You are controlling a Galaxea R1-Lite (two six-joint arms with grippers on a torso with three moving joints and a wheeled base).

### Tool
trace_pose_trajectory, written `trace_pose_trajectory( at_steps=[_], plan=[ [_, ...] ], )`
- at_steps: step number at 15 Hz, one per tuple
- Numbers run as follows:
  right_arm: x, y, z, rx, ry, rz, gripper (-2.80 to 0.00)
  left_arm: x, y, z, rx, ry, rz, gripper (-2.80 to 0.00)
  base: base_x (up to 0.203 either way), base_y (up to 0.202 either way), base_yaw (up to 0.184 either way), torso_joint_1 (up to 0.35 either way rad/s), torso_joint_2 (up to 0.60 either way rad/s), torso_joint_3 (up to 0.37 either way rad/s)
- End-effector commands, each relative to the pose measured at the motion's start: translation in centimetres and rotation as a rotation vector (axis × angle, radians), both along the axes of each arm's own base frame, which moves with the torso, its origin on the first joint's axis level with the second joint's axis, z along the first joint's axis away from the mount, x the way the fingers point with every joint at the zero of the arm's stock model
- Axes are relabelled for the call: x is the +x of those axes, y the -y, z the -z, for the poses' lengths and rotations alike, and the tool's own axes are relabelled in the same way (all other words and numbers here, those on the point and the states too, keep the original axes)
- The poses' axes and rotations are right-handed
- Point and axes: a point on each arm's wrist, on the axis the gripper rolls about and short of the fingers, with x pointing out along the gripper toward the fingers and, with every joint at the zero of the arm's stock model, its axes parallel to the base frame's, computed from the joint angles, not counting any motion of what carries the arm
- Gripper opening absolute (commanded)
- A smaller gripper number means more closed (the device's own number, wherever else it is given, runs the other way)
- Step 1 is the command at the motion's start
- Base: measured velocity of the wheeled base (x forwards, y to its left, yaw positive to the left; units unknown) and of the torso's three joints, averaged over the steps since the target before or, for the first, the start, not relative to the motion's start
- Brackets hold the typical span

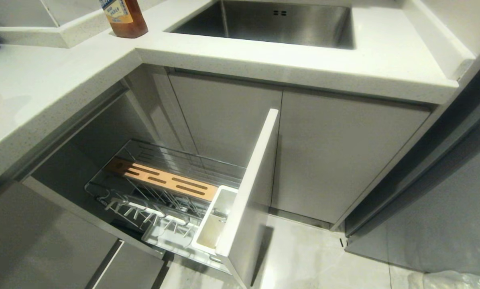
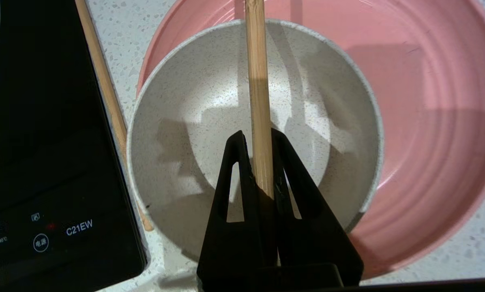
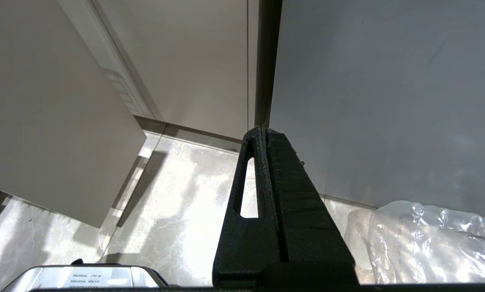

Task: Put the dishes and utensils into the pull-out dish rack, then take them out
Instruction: Take the chopsticks out of the cupboard

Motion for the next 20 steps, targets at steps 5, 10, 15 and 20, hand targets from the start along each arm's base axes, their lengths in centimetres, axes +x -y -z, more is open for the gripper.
trace_pose_trajectory(
  at_steps=[5,10,15,20],
  plan=[
    [0.0,0.0,0.0,0.0,0.0,0.0,-2.8,0.44,-0.44,0.36,-0.008,-0.021,-0.01,-2.8,0.0,0.0,0.0,0.0,0.0,0.0],
    [0.0,0.0,0.0,0.0,0.0,0.0,-2.8,0.32,-0.36,0.22,-0.004,-0.016,-0.007,-2.8,0.0,0.0,0.0,0.0,0.0,0.0],
    [0.0,0.0,0.0,0.0,0.0,0.0,-2.8,0.13,-0.27,-0.02,0.002,-0.001,-0.01,0.0,0.0,0.0,0.0,0.0,0.0,0.0],
    [0.0,0.0,0.0,0.0,0.0,0.0,-2.8,-0.12,-0.09,-0.45,0.011,0.021,-0.009,0.0,0.0,0.0,0.0,0.0,0.0,0.0]
  ],
)
